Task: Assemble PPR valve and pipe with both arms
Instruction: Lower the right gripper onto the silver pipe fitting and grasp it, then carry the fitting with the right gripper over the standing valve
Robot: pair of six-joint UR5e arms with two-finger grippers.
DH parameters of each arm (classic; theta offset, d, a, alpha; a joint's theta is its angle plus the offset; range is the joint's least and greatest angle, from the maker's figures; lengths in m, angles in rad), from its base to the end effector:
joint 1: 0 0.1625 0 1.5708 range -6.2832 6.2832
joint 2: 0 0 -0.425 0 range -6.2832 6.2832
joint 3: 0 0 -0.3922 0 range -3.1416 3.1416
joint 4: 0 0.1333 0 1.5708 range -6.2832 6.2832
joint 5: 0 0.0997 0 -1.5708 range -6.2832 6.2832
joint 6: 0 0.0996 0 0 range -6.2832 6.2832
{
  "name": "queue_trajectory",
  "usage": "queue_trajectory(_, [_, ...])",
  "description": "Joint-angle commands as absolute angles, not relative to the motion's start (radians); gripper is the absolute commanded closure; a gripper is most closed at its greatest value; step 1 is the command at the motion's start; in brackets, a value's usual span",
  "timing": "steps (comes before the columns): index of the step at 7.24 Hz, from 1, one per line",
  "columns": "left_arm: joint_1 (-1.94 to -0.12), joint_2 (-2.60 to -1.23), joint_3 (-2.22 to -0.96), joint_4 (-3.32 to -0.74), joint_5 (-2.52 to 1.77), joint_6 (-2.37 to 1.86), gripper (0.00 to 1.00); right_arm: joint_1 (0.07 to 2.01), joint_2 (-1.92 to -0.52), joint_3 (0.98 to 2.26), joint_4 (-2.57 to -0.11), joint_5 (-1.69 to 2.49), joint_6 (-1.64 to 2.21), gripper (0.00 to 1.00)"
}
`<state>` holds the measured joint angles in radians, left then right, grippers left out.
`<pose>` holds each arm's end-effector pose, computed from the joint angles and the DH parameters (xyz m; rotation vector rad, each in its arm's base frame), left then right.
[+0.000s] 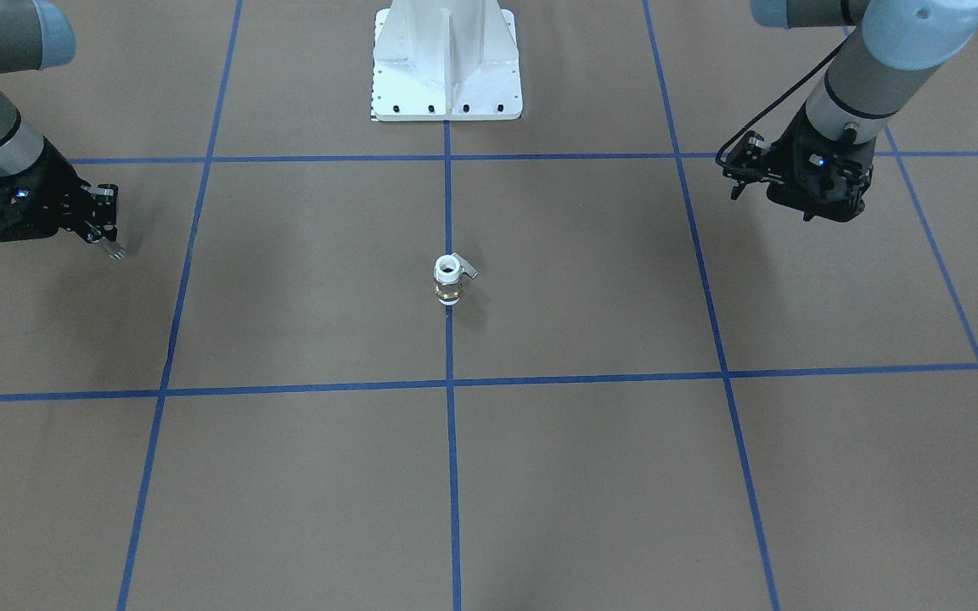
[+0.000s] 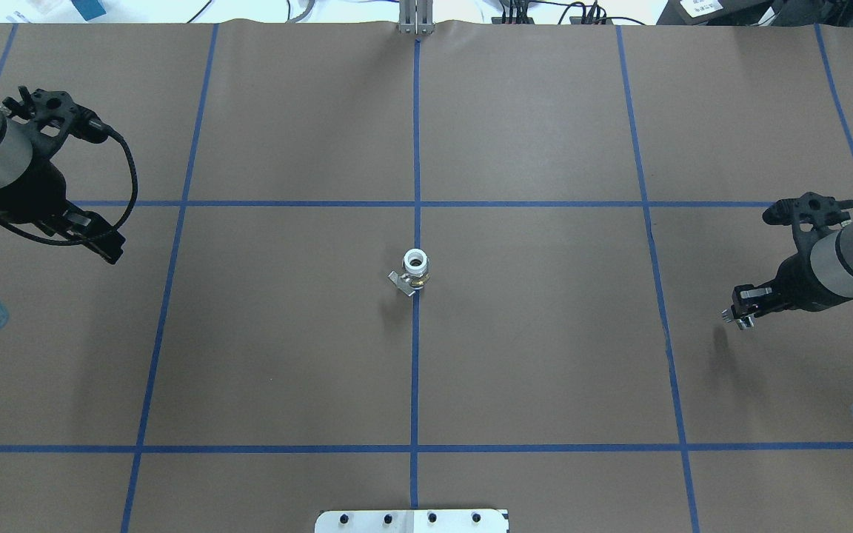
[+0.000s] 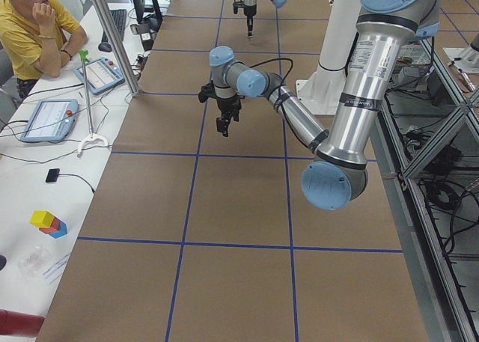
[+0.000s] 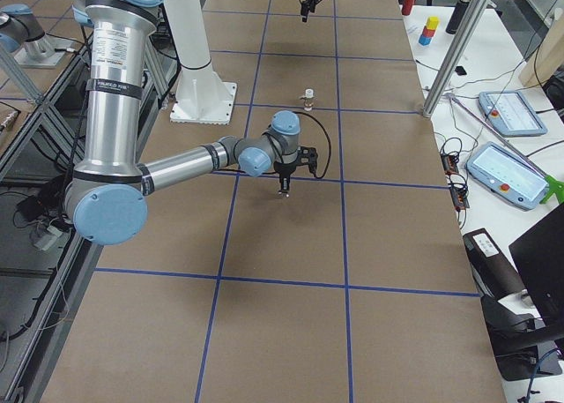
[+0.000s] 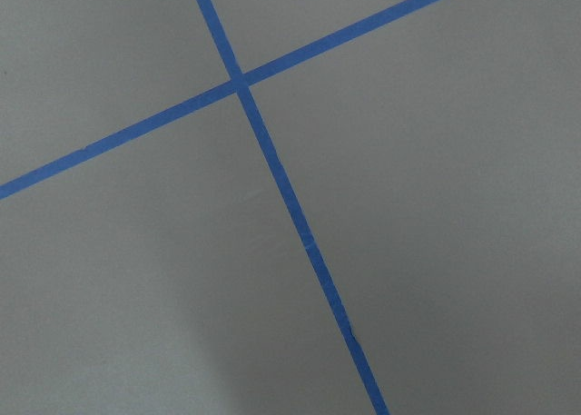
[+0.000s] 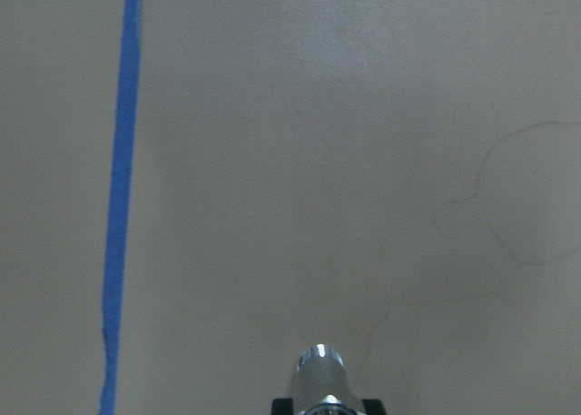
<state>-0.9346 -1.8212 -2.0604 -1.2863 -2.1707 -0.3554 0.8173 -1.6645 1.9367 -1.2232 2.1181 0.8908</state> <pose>0.2473 -0.4646 0.3398 0.1088 0.7332 0.4045 -0.2612 -0.3975 0.4915 0.0232 -0.8020 -0.0397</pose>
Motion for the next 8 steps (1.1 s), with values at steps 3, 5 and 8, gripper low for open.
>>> queue_trajectory(3, [-1.183, -1.723, -2.021, -1.272, -2.229, 0.007, 0.00, 0.819, -1.253, 1.934, -1.595, 2.137, 1.175, 1.00])
queue_trajectory(5, [-1.300, -1.707, -1.947, -1.273, -2.240, 0.169, 0.00, 0.757, -1.102, 1.930, -1.675, 2.128, 1.340, 1.00])
queue_trajectory(8, [-1.471, -1.698, -1.786, -1.348, -2.256, 0.201, 0.00, 0.701, -0.944, 1.924, -1.761, 2.105, 1.495, 1.00])
